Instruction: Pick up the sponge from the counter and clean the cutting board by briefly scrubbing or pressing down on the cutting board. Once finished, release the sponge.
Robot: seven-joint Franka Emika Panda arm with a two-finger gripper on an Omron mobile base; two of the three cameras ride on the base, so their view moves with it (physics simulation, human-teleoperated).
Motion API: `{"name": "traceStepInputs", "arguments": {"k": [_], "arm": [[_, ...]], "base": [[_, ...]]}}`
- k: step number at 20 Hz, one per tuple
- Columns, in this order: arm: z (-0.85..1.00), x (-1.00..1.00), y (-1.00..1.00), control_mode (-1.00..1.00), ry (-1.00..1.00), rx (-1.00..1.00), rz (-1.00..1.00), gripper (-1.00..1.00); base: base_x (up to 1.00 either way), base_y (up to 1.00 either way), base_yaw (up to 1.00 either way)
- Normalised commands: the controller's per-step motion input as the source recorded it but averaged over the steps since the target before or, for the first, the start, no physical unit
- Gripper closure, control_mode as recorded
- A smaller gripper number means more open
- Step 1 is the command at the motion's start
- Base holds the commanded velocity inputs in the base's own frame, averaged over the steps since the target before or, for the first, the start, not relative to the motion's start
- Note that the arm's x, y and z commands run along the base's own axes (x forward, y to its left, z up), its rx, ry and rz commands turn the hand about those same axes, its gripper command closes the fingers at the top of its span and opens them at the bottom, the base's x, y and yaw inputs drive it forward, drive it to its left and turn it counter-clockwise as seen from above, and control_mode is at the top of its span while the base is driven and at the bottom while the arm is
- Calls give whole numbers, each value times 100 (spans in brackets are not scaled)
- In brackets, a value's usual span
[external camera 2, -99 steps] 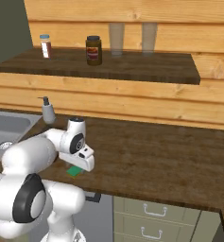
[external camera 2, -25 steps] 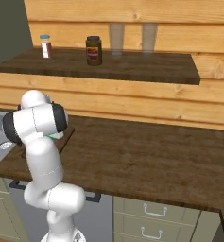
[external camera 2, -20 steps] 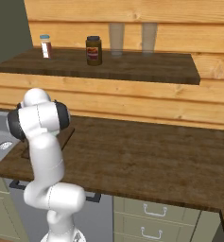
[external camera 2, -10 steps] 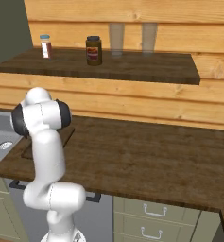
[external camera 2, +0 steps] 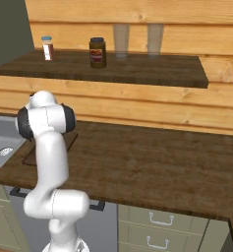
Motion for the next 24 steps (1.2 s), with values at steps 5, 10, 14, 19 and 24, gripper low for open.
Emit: {"name": "traceStepInputs", "arguments": {"k": [5, 10, 14, 19, 24], "arm": [[-8, 26, 6, -100, 0, 0, 0, 100], [-38, 0, 0, -100, 0, 2, 0, 100], [-53, 2, 0, -100, 0, 0, -1, 100], [-46, 9, 0, -100, 1, 0, 0, 100], [-40, 0, -13, -100, 0, 1, 0, 100]], "base": [[0, 0, 0], [0, 0, 0], [0, 0, 0], [0, 0, 0], [0, 0, 0]]}}
